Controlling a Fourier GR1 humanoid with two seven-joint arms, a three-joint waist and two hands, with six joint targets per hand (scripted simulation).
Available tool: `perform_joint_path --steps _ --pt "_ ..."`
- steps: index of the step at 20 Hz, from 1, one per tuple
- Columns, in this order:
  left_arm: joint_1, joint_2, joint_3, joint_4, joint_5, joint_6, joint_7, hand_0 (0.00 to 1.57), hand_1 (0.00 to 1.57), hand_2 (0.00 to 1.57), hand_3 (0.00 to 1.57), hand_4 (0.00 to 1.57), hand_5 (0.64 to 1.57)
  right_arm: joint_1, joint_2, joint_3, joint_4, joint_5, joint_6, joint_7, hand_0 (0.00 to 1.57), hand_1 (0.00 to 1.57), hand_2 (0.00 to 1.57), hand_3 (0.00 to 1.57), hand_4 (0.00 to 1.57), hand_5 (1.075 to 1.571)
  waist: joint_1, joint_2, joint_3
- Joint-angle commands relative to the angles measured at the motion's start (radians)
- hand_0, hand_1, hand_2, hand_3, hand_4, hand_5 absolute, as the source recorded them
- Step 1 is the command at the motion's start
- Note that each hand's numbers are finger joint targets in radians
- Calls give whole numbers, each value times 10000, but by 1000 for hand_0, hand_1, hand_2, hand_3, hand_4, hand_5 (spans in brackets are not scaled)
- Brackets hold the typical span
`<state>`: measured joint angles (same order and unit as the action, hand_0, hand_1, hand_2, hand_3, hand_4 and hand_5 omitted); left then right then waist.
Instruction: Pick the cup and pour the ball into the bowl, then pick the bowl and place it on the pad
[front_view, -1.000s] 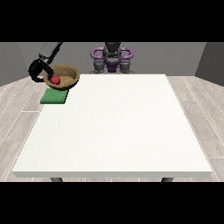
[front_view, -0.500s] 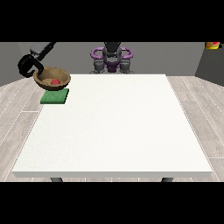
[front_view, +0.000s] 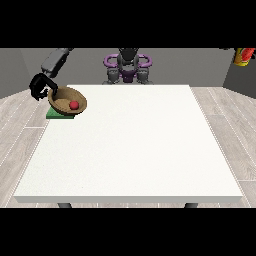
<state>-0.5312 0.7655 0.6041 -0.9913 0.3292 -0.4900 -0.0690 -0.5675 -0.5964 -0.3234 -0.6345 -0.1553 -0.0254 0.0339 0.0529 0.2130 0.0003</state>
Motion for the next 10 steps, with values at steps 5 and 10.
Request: perform_joint_path --steps 5,10 --pt "269 -33 -208 -207 62 48 23 0 0 0 0 1199 1559 123 212 -885 680 -841 79 -87 1571 1571 1571 738 905 1569 -14 -265 8" --pt "-232 127 -244 -478 453 305 589 0 0 0 0 1192 1563 -70 -578 -727 1051 -190 -645 -262 1571 1571 1571 1087 0 1550 86 31 5"
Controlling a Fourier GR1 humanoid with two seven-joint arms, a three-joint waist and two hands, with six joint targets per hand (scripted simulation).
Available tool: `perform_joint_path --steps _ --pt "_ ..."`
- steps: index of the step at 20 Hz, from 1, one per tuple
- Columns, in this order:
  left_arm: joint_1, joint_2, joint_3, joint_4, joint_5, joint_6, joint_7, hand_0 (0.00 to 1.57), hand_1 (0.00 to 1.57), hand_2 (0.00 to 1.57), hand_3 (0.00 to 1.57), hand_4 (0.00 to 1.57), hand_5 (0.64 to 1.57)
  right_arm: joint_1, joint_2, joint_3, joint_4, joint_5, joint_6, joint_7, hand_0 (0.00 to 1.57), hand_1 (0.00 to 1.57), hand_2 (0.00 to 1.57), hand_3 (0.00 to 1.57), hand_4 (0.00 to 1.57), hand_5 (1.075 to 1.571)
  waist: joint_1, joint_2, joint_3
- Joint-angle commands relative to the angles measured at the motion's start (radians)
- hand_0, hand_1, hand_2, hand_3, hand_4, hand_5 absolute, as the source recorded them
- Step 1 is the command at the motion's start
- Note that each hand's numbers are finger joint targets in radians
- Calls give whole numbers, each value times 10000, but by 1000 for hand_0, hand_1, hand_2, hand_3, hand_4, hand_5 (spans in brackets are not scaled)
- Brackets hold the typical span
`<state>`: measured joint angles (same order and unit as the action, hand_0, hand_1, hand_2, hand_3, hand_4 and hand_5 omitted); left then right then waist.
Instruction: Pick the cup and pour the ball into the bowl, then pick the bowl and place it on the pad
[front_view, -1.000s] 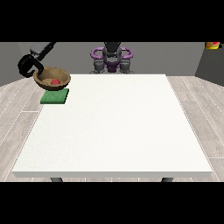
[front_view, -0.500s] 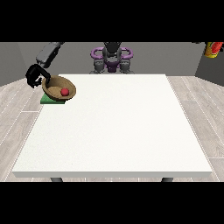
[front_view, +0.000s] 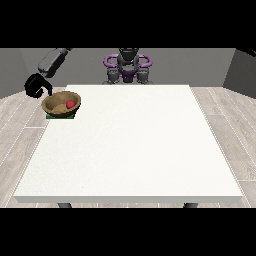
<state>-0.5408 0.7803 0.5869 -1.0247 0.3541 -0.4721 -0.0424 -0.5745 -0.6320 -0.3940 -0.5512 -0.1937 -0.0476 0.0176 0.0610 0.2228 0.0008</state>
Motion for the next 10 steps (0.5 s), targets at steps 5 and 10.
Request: perform_joint_path --steps 5,10 --pt "-144 444 94 71 302 -89 -13 0 0 0 0 1190 1562 -496 -531 -393 373 -120 -445 -156 1487 1487 1398 802 0 1544 184 389 -2" --pt "213 797 261 1212 30 -554 -992 0 0 0 0 1187 1564 -280 760 -247 -164 -326 -875 -469 1451 1451 1383 753 0 1540 -104 270 -13"
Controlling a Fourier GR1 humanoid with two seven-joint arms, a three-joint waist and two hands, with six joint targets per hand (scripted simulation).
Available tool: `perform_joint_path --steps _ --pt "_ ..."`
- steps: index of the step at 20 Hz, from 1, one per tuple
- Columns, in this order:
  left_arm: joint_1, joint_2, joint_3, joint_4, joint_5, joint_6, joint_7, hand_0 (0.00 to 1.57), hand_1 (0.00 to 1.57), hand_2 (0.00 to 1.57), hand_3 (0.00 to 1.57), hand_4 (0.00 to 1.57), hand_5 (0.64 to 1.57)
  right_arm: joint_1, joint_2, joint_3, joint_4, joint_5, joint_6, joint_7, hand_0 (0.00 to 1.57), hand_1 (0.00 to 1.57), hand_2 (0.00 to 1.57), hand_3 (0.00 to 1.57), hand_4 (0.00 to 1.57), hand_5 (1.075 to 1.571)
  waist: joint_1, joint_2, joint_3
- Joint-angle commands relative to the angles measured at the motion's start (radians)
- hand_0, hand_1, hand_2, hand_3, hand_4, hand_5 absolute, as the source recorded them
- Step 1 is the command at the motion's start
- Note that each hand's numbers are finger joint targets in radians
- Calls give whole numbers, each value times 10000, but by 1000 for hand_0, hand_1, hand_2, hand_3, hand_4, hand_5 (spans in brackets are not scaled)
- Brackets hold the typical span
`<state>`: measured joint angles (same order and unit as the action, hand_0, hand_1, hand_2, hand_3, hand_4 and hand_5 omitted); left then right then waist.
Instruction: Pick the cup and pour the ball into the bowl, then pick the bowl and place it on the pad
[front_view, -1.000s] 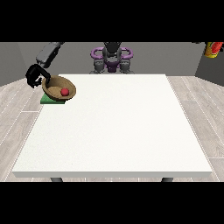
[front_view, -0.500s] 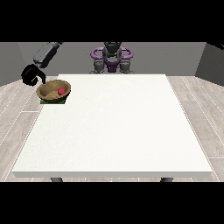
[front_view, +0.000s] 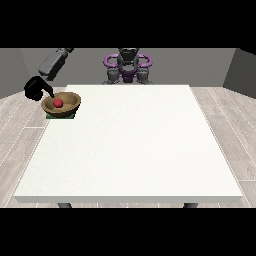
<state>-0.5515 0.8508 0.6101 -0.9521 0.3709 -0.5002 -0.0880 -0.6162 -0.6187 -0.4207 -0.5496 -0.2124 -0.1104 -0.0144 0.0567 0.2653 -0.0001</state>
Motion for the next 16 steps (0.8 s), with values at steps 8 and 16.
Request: perform_joint_path --steps 8,16 --pt "114 167 3 146 89 -91 -471 0 0 0 0 1194 1569 -263 -219 554 205 572 50 -219 194 194 412 787 0 1454 432 361 4" --pt "281 -923 -957 -1244 119 591 657 0 0 0 0 1190 1569 -587 -965 919 807 929 882 895 0 0 0 0 0 1400 490 -865 10"
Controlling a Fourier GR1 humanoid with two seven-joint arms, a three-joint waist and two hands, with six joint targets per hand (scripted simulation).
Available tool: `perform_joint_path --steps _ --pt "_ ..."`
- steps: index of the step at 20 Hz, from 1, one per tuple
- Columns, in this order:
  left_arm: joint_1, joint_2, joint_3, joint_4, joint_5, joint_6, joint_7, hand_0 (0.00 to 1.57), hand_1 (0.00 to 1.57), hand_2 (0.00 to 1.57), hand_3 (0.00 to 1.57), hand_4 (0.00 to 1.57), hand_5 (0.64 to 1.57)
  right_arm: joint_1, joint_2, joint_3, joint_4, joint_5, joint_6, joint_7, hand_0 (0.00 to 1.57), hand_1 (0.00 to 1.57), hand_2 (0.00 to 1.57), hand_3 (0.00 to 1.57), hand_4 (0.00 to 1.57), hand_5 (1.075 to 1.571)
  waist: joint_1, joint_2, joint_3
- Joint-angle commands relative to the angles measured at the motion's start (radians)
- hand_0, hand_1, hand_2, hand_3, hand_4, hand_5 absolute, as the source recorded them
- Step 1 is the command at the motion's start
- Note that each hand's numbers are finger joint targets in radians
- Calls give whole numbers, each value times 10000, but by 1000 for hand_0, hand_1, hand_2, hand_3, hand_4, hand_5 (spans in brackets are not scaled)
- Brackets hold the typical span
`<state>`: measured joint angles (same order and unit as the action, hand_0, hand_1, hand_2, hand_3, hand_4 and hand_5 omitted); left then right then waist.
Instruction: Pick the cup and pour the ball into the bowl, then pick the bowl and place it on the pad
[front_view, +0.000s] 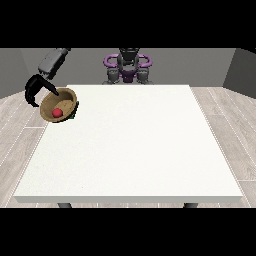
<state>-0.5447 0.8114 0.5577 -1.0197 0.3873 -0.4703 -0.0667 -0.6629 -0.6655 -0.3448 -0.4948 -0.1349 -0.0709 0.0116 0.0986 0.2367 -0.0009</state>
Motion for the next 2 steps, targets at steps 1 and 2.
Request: perform_joint_path --steps 1,2 --pt "160 -317 -245 197 -177 304 131 0 0 0 0 1190 1569 -181 -339 407 -304 249 616 604 0 0 0 0 0 1383 -396 -649 7" --pt "470 -457 -500 410 -556 339 81 0 0 0 0 1190 1569 -312 -33 680 -564 352 393 1404 0 0 0 0 200 1375 -541 -1486 -4"
